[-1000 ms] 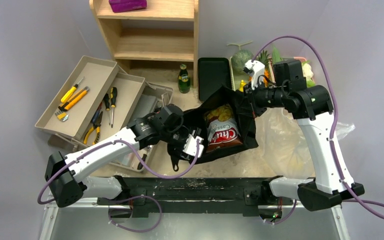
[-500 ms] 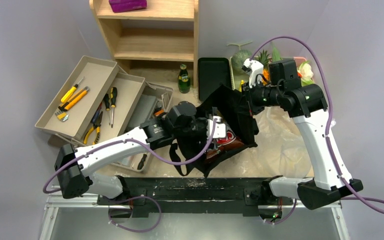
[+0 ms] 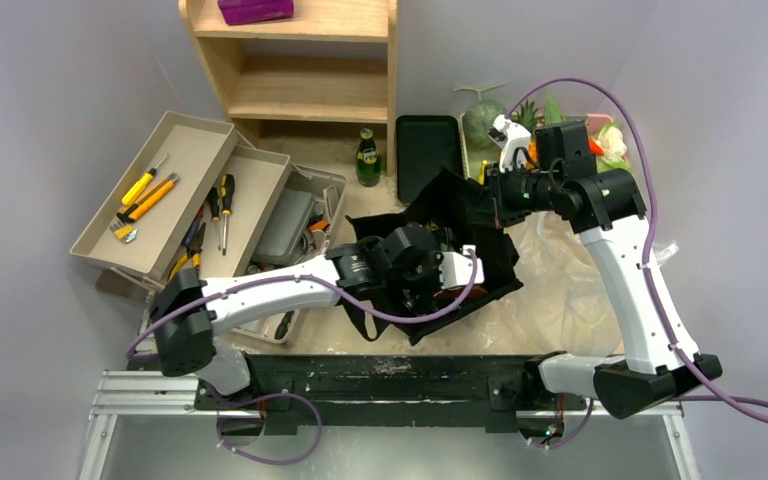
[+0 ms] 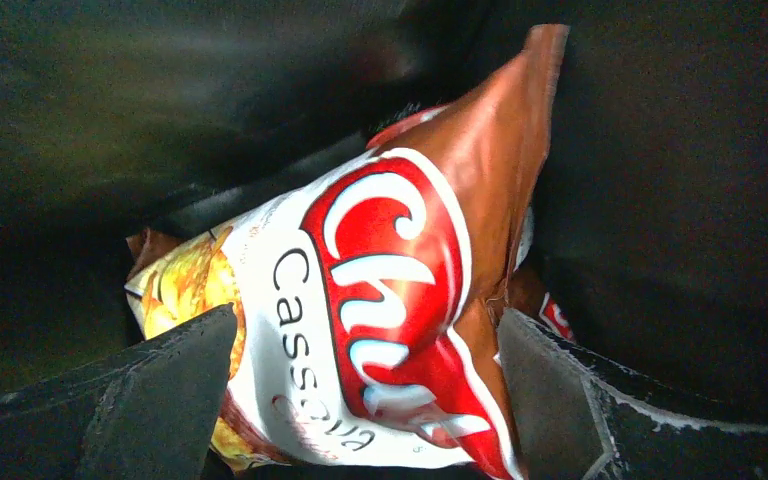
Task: Untie the knot of the grocery bags and take out the mixed food
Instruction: Pick up the fake candies from the takeout bag.
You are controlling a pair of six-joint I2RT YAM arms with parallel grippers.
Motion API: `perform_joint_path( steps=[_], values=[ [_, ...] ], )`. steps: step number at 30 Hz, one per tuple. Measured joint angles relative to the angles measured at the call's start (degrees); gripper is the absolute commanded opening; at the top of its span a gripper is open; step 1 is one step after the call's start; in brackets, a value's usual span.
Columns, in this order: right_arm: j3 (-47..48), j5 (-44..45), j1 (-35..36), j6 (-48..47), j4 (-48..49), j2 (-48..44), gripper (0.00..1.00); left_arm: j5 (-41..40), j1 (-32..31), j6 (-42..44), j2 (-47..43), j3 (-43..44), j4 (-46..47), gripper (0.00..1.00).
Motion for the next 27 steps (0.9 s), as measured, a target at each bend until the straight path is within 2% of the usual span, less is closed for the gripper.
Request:
perform_joint_path(
  steps=[4,5,6,7,8,9,11,15,16,20,21,27],
  values=[
    [-2.2,0.1,-0.5,0.5,1.1,-0.2,0.0,-6.9,-0.1,0.3,5.6,2.0,-2.9,0.99],
    [-2.6,0.1,-0.5,0.6,1.3,-0.3,0.0,-8.2,0.1,0.4,6.6,2.2,-3.3,0.94],
    [-3.0,0.3,-0.6,0.6,1.3,-0.3,0.0,-9.4,0.2,0.4,7.3,2.3,-3.5,0.84],
    [-3.4,0.4,-0.6,0.6,1.5,-0.3,0.0,-10.3,0.3,0.4,7.7,2.4,-3.5,0.73],
    [-3.7,0.5,-0.6,0.6,1.5,-0.4,0.0,-11.0,0.3,0.4,8.0,2.4,-3.3,0.57],
    [-4.2,0.6,-0.6,0.6,1.6,-0.5,0.0,-11.4,0.3,0.3,8.1,2.4,-3.2,0.48],
    [-5.2,1.5,-0.7,0.4,1.9,-0.9,0.0,-11.8,0.3,0.7,8.1,2.6,-2.5,0.39],
    [-6.7,1.7,-0.8,0.4,2.6,-2.3,0.0,-10.7,0.6,1.3,5.3,2.6,-2.2,0.3],
    [-7.1,1.7,-0.8,0.4,2.8,-2.8,0.0,-9.7,0.9,1.4,3.7,2.6,-2.7,0.28],
    [-8.7,1.8,-0.9,0.4,2.9,-5.8,0.0,-0.4,5.0,1.1,-4.7,4.1,-6.5,0.03],
    [-9.1,1.9,-0.9,0.4,2.9,-6.5,0.0,2.4,6.5,0.8,-6.2,5.2,-7.3,0.0],
    [-11.3,3.5,-1.0,0.3,2.8,-8.2,0.0,21.1,16.6,-2.1,-13.7,13.9,-8.9,0.0]
  ],
)
